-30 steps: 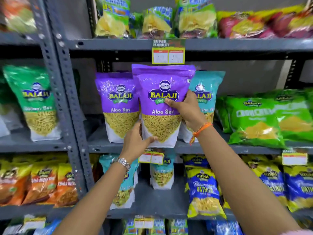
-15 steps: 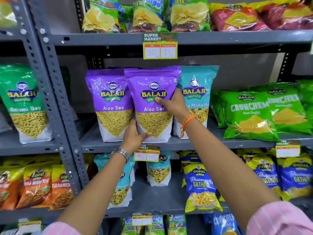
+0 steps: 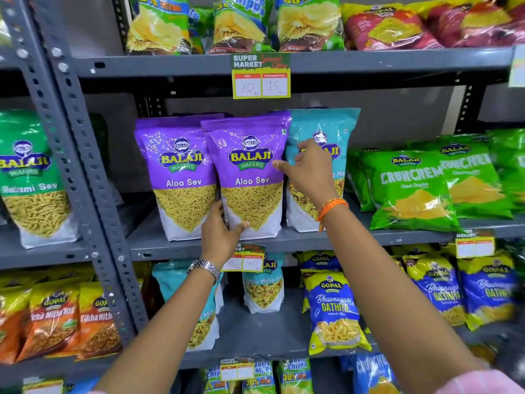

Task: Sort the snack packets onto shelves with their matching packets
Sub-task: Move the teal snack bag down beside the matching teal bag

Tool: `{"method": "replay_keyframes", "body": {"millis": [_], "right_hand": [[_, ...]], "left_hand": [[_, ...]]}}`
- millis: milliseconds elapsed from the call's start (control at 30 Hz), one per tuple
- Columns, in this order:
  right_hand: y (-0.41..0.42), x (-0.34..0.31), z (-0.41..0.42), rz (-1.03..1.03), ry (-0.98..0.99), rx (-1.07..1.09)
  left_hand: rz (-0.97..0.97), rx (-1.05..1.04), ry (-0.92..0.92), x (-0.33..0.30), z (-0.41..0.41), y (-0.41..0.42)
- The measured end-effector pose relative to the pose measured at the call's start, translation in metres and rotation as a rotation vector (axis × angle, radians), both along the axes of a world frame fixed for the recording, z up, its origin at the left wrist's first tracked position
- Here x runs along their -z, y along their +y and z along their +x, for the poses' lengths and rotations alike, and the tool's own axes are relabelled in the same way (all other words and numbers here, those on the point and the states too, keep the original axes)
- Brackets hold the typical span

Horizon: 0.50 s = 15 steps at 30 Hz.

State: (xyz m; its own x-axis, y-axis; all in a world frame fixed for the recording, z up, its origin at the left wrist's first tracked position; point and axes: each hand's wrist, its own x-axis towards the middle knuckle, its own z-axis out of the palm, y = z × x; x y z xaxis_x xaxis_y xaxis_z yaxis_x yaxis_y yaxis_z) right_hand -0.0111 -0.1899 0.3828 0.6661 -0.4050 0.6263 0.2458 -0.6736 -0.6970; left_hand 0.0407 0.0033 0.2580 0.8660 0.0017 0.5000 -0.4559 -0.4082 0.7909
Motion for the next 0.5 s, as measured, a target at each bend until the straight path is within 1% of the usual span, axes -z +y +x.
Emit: {"method": "replay_keyframes", "body": {"millis": [67,133,233,300,367,500], "right_hand": [[-0.02,0.006,-0.006,0.096,-0.026,0.003],[-0.044,0.015,-0.013,0.221,-0.076,-0.002],[-0.081,0.034,-0.02,0.404,-0.168,-0.037],[-0.101,0.047,-0.017,0.488,-0.194,-0.073],[-0.118,0.052,-0.01,0.538,-0.151,-0.132],[-0.142,0.047,0.011,0.541,-0.012,-0.295]], "left_hand": [[-0.017,-0.024,-0.043,-0.003,-0.01,0.0],[-0.057,-0.073,-0.135,-0.008,-0.023,-0.003],[-0.16,-0.048,-0.252,-0.026,-0.042,-0.019],[-0.221,0.04,-0.208,-0.037,-0.048,-0.037],[-0.221,0.132,-0.132,-0.043,-0.049,-0.06],[0.003,0.2,-0.011,-0.033,-0.049,-0.099]]}}
